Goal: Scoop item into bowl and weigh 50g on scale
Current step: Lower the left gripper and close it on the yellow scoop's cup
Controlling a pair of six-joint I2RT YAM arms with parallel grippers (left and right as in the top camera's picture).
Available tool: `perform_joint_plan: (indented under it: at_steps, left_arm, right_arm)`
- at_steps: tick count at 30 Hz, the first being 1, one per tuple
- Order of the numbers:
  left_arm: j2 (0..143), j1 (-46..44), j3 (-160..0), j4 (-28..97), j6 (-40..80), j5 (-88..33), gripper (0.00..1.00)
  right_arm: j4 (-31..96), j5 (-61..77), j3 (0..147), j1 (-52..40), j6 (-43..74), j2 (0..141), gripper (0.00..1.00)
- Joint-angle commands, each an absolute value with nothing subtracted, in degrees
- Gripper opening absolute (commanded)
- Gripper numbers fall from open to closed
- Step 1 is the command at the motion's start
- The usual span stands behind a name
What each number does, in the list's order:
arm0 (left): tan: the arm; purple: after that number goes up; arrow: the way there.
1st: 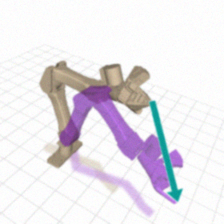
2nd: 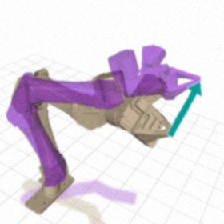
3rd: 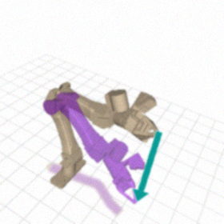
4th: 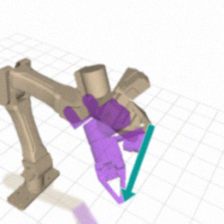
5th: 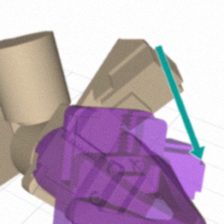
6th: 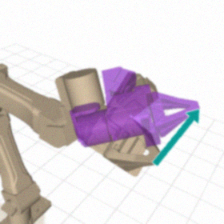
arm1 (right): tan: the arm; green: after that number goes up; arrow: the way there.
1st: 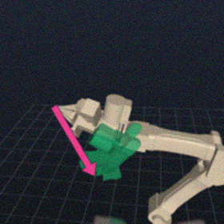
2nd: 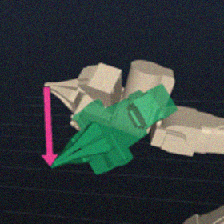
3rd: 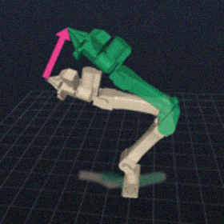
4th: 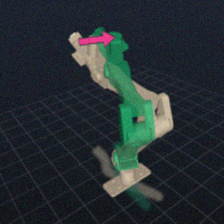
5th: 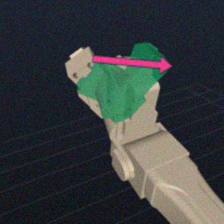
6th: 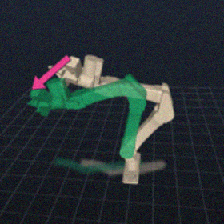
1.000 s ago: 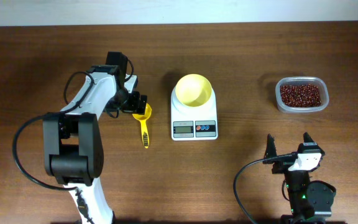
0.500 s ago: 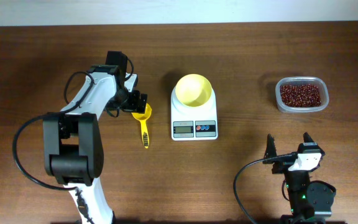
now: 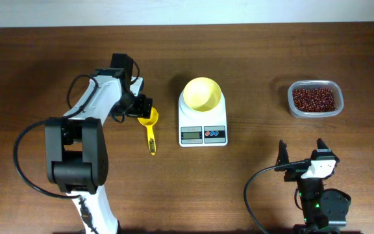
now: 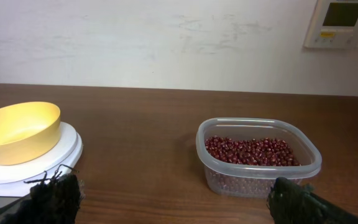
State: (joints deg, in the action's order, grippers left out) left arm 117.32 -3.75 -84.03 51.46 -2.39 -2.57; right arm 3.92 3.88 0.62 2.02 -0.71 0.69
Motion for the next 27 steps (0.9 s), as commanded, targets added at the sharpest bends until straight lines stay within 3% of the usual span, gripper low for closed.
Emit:
perform_joint_plan:
  at_steps: [1, 4, 8, 12, 18, 20, 25, 27]
  left_arm:
    - [118.19, -3.68, -83.50, 51.66, -2.17, -2.15, 0.84]
    - [118.19, -3.70, -83.50, 51.64, -2.17, -2.15, 0.73]
    - [118.19, -3.70, -83.50, 51.66, -2.17, -2.17, 0.69]
    - [118.19, -3.75, -83.50, 51.44, -2.20, -4.89, 0.54]
    - [118.19, -4.64, -83.50, 51.42, -2.17, -5.15, 0.57]
    - [118.19, -4.99, -83.50, 51.40, -2.17, -5.13, 0.69]
    - [118.19, -5.15, -83.50, 51.40, -2.15, -5.10, 0.66]
    - [118.19, -5.15, -83.50, 51.37, -2.17, -5.10, 0.60]
  right_arm:
    - [4.27, 3.81, 0.32, 1.61, -1.06, 0.21, 0.99]
    - [4.27, 3.81, 0.32, 1.61, -1.06, 0.21, 0.99]
    - [4.27, 3.81, 0.32, 1.61, -1.06, 0.21, 0.99]
    - [4.27, 3.81, 0.32, 1.61, -1.06, 0.21, 0.99]
    - [4.27, 3.81, 0.32, 1.61, -1.06, 0.21, 0.99]
    - [4.27, 3.81, 0.32, 1.61, -1.06, 0.21, 0.99]
    - [4.27, 3.81, 0.32, 1.61, -1.06, 0.21, 0.99]
    - [4.27, 3.81, 0.32, 1.61, -1.06, 0.21, 0.99]
